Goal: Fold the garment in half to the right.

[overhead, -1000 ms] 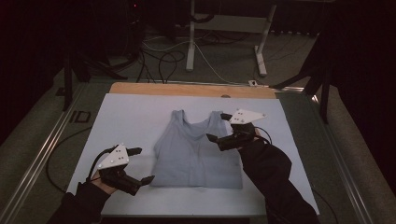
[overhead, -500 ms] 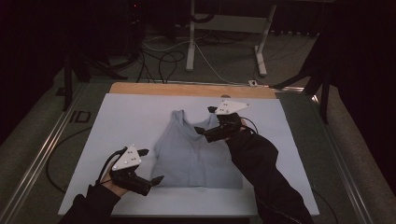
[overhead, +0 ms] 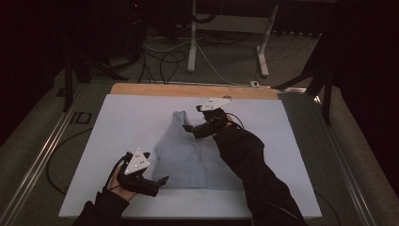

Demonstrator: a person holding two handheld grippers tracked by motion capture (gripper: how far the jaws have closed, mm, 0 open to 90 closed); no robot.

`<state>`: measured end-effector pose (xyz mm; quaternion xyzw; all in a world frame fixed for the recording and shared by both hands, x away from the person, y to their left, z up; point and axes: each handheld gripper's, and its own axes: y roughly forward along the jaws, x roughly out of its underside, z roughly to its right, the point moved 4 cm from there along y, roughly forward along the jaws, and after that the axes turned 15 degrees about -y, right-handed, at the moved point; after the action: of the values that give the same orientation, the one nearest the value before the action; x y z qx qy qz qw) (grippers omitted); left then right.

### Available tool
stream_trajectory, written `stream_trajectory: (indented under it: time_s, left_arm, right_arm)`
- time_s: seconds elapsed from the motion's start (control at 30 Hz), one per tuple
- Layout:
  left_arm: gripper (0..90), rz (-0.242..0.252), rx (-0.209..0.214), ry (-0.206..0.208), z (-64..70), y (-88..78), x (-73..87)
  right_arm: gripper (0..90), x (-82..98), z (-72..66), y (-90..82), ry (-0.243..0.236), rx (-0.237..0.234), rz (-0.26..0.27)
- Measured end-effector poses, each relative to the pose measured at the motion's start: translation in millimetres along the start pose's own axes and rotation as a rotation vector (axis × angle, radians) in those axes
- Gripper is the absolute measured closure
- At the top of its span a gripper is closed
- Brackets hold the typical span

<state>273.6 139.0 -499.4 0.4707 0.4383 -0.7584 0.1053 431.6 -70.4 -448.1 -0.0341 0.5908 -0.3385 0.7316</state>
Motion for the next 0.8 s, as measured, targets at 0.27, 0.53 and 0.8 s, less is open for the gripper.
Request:
stream_trajectory:
  time_s: [0.27,0.53,0.8]
  left_arm:
    - [0.3,-0.023,-0.025,-0.015,-2.3,7.8,7.5]
    - [0.3,-0.056,-0.021,-0.025,-6.0,17.5,17.2]
    - [0.4,-0.114,-0.022,-0.045,-11.2,26.3,26.8]
  right_arm:
    - [8.9,-2.4,5.6,20.9,0.026,-0.015,-0.003]
    - [8.9,-2.2,12.1,49.3,0.057,-0.021,-0.034]
    - [8.9,-0.2,15.5,76.6,0.067,-0.035,-0.078]
